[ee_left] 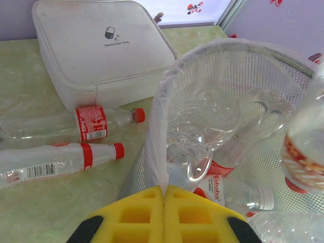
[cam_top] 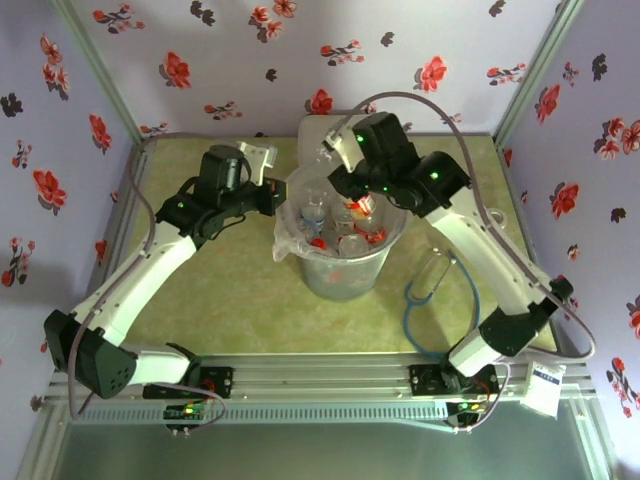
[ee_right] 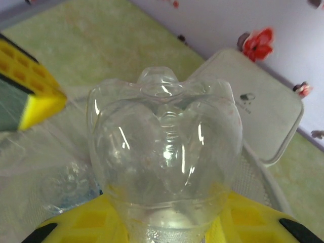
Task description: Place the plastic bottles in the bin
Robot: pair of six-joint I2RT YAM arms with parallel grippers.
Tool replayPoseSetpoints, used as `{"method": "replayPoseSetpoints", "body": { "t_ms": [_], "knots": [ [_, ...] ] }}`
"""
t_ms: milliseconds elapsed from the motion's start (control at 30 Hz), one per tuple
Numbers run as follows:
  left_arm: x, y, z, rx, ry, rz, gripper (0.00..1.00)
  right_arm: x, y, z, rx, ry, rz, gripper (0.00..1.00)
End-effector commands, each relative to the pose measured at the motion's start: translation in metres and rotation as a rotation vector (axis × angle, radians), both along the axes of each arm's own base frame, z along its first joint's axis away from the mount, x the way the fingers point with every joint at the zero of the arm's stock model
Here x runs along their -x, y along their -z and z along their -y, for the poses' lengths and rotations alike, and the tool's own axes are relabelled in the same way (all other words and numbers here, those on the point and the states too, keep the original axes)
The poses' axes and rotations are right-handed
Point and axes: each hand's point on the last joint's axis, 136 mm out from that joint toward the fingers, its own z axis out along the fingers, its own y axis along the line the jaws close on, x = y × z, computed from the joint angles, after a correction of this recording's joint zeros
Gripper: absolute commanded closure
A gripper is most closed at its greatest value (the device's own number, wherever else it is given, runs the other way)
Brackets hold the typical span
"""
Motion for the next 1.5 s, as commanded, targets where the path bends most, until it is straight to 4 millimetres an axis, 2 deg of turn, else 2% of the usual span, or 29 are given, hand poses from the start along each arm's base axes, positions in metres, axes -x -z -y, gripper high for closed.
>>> {"method": "replayPoseSetpoints", "body": {
  "t_ms": [0, 167, 333, 433, 533, 633, 767, 933, 1067, 1167, 1300, 1467],
  "knots": [
    [0.005, 0.006, 0.008, -0.022, 0.038, -0.019, 1.00, -0.001, 0.035, -0.001, 0.128, -0.028, -0.081, 0.71],
    [0.005, 0.003, 0.008, -0.021, 0.039, -0.013, 1.00, -0.010, 0.078, -0.012, 0.194, -0.044, -0.182, 0.65],
    [0.004, 0.004, 0.009, -0.023, 0.040, -0.013, 1.00, -0.015, 0.117, -0.011, 0.241, -0.019, -0.290, 0.63],
    [0.003, 0.005, 0.009, -0.025, 0.041, -0.016, 1.00, -0.016, 0.133, -0.006, 0.255, 0.004, -0.331, 0.63],
    [0.002, 0.005, 0.010, -0.025, 0.042, -0.017, 1.00, -0.014, 0.138, -0.005, 0.239, 0.009, -0.354, 0.59],
    [0.001, 0.005, 0.012, -0.021, 0.047, -0.018, 1.00, -0.020, 0.120, -0.003, 0.200, 0.038, -0.294, 0.47],
    [0.000, 0.004, 0.015, -0.017, 0.055, -0.020, 1.00, -0.027, 0.067, 0.000, 0.078, 0.081, -0.138, 0.32],
    [-0.001, 0.001, 0.019, -0.013, 0.065, -0.018, 1.00, -0.021, 0.005, 0.011, -0.040, 0.118, -0.005, 0.26],
    [-0.003, 0.001, 0.026, -0.007, 0.076, -0.020, 1.00, -0.015, -0.027, 0.023, -0.112, 0.151, 0.077, 0.22],
    [-0.005, 0.003, 0.039, 0.010, 0.096, -0.030, 1.00, -0.016, -0.044, 0.042, -0.143, 0.217, 0.149, 0.19],
    [-0.009, 0.004, 0.064, 0.052, 0.116, -0.022, 1.00, -0.017, -0.054, 0.070, -0.194, 0.307, 0.180, 0.19],
    [-0.017, 0.010, 0.096, 0.062, 0.153, -0.027, 1.00, -0.020, -0.052, 0.114, -0.247, 0.456, 0.163, 0.20]
  ]
}}
